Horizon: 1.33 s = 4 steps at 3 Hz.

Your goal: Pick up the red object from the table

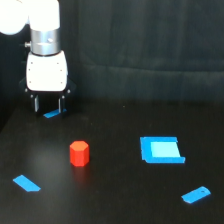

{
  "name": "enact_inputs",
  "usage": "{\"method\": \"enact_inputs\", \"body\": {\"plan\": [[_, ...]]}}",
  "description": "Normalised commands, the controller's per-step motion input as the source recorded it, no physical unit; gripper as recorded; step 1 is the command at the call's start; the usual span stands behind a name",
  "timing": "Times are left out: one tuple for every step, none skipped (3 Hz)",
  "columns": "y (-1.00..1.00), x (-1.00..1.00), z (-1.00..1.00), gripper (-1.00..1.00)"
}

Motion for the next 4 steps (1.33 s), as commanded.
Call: {"method": "enact_inputs", "body": {"plan": [[0.10, -0.01, -0.01, 0.87], [-0.22, 0.52, -0.31, 0.89], [-0.37, 0.77, -0.24, 0.96], [-0.61, 0.73, -0.03, 1.00]]}}
